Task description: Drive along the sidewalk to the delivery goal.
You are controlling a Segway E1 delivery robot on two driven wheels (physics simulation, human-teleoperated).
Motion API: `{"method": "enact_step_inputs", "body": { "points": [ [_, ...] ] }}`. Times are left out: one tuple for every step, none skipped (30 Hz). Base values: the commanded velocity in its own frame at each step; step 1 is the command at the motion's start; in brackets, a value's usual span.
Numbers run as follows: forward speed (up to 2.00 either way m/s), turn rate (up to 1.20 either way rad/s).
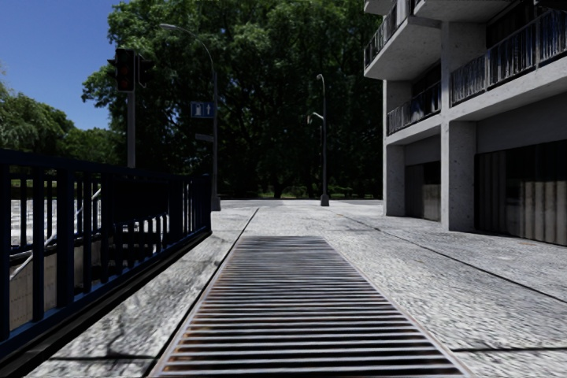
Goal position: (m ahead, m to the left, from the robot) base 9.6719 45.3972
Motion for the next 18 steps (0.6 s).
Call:
{"method": "enact_step_inputs", "body": {
  "points": [
    [2.00,0.37],
    [2.00,0.34],
    [2.00,0.23],
    [2.00,0.03],
    [2.00,0.00],
    [2.00,0.00],
    [2.00,0.00],
    [2.00,0.00],
    [2.00,0.00],
    [2.00,0.00],
    [2.00,0.00],
    [2.00,0.00],
    [2.00,0.00],
    [2.00,0.00],
    [2.00,0.00],
    [2.00,0.00],
    [2.00,0.00],
    [2.00,0.00]
  ]
}}
